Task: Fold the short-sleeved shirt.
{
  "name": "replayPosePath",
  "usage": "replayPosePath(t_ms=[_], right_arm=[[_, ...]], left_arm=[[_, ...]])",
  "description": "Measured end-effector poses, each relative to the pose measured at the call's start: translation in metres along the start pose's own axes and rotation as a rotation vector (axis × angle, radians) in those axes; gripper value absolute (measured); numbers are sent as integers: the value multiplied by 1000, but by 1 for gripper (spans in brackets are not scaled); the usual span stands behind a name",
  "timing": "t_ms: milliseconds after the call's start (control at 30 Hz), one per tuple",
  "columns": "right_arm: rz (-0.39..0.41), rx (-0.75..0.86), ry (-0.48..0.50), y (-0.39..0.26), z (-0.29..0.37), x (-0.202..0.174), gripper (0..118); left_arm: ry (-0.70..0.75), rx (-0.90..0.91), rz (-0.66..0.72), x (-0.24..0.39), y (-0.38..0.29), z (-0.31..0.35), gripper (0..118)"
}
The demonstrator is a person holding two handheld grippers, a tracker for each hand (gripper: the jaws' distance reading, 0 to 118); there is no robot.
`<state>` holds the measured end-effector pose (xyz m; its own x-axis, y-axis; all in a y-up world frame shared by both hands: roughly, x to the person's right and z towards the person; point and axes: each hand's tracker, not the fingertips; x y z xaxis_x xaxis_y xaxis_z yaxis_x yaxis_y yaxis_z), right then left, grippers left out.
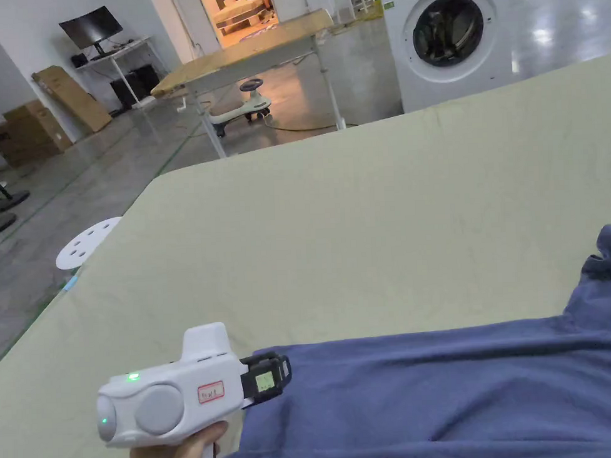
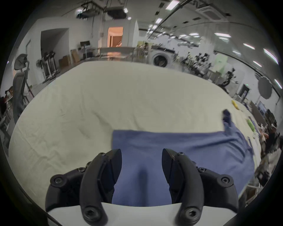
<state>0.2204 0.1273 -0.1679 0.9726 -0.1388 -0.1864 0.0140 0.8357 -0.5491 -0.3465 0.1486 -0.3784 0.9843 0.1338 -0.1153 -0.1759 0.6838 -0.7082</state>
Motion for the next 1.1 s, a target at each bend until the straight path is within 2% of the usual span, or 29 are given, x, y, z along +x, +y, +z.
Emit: replayPosePath(t_ms=[67, 167, 233, 267, 367, 433, 567, 600, 633, 667, 700, 767, 867, 1000, 1033, 1067, 1100], right_arm=[[8, -13, -12, 1, 3, 3, 0], [20, -28, -39, 2, 6, 10, 0], [16, -35, -54, 2, 8, 15, 0], [10, -38, -60, 1, 8, 17, 0], [-27, -42, -67, 1, 7, 23, 0], [-46, -47, -57, 3, 1, 28, 0], [-30, -25, -62, 44, -28, 38, 1], [-31, -22, -60, 58, -38, 41, 9], [-42, -17, -58, 77, -51, 47, 38], [-60, 2, -50, 94, -64, 54, 61], [-75, 15, -40, 110, -77, 61, 72], [-100, -4, -36, 143, -113, 75, 72], [-122, -250, -96, 173, -184, 102, 71], [-110, -376, -171, 180, -243, 117, 65], [-113, -408, -164, 179, -253, 119, 61], [-115, -446, -160, 177, -262, 119, 51], [-106, -469, -156, 172, -268, 119, 47]], left_arm=[[99, -8, -11, -5, 14, -29, 57], [132, -88, 40, -17, 22, -65, 51], [65, -126, 126, -26, 20, -79, 16], [90, -101, 148, -26, 18, -80, 16], [103, -86, 24, -15, 14, -74, 13], [93, -123, -34, -9, 16, -76, 3], [132, -202, -58, -1, 25, -88, 3], [136, -212, -65, 0, 26, -90, 3], [143, -223, -76, 3, 28, -90, 3], [150, -238, -95, 5, 29, -92, 3], [157, -248, -110, 7, 30, -93, 3], [173, -263, -136, 18, 28, -90, 3], [191, -279, -178, 26, 27, -91, 3], [192, -284, -190, 30, 25, -87, 3], [190, -282, -191, 29, 25, -86, 3], [187, -279, -194, 29, 24, -85, 3], [184, -276, -196, 29, 23, -84, 3]])
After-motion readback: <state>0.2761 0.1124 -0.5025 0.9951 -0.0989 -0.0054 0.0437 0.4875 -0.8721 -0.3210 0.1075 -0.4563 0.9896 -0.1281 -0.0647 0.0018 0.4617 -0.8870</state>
